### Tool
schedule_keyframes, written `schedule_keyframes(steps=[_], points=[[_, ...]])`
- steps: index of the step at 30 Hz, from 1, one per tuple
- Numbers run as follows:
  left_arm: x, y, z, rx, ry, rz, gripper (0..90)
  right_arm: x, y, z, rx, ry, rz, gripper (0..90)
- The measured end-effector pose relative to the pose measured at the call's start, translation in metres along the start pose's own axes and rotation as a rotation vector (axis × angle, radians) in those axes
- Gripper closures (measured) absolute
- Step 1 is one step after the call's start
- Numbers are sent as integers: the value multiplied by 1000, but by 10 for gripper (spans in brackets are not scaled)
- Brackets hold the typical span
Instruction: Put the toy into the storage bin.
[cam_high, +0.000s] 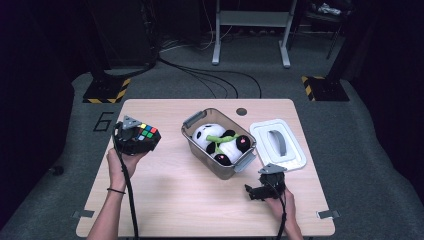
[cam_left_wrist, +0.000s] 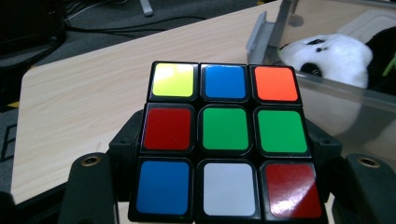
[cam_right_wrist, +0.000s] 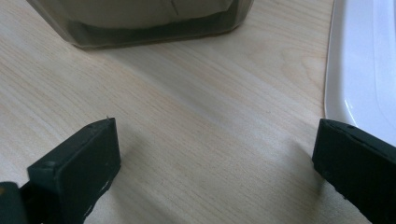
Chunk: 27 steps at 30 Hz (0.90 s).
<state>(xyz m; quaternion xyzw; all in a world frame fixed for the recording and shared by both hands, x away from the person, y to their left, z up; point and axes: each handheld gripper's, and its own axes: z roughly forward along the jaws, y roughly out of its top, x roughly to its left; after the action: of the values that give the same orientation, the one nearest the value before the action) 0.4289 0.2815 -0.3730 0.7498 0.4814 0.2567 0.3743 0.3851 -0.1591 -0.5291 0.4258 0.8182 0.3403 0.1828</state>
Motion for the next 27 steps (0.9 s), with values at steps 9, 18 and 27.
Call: schedule_keyframes(steps=[9, 18, 27], points=[[-16, 17, -1, -12, -36, 34, 339, 0, 0, 0, -1, 0, 3, 0], [-32, 33, 2, -24, -71, 74, 339, -1, 0, 0, 2, 1, -9, 0], [-50, 48, 6, -31, -105, 104, 339, -1, 0, 0, 2, 1, -9, 0]])
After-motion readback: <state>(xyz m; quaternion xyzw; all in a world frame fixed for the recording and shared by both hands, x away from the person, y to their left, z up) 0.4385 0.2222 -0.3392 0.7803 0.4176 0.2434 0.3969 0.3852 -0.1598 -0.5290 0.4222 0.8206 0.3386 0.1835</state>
